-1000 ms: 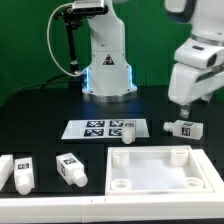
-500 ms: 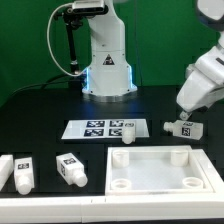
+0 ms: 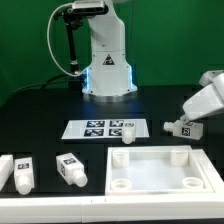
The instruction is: Assemble one leg
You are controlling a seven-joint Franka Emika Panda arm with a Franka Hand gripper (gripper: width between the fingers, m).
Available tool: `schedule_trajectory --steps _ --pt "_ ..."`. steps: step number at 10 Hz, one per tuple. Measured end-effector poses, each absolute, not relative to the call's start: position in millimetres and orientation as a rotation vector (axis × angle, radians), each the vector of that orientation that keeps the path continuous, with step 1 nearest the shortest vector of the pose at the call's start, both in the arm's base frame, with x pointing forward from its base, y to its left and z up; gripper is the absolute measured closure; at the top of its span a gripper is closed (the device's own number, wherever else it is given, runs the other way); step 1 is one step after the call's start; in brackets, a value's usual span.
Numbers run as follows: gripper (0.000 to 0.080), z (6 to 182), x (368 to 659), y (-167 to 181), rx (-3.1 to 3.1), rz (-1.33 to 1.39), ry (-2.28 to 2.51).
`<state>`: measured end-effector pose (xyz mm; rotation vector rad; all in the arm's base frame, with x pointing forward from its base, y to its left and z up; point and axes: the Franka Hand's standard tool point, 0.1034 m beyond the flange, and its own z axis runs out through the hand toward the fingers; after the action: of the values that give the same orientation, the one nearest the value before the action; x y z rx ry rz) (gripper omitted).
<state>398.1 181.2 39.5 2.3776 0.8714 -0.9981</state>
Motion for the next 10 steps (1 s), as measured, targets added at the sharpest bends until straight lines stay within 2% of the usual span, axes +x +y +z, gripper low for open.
schedule_trajectory --steps 4,6,10 --pt "0.0150 30.7 393 170 2.301 -1.113 0.669" --pt "0.0150 24.1 402 180 2.261 -1.120 0.588" --pt "0.0150 25.5 405 172 2.271 -1.127 0.566"
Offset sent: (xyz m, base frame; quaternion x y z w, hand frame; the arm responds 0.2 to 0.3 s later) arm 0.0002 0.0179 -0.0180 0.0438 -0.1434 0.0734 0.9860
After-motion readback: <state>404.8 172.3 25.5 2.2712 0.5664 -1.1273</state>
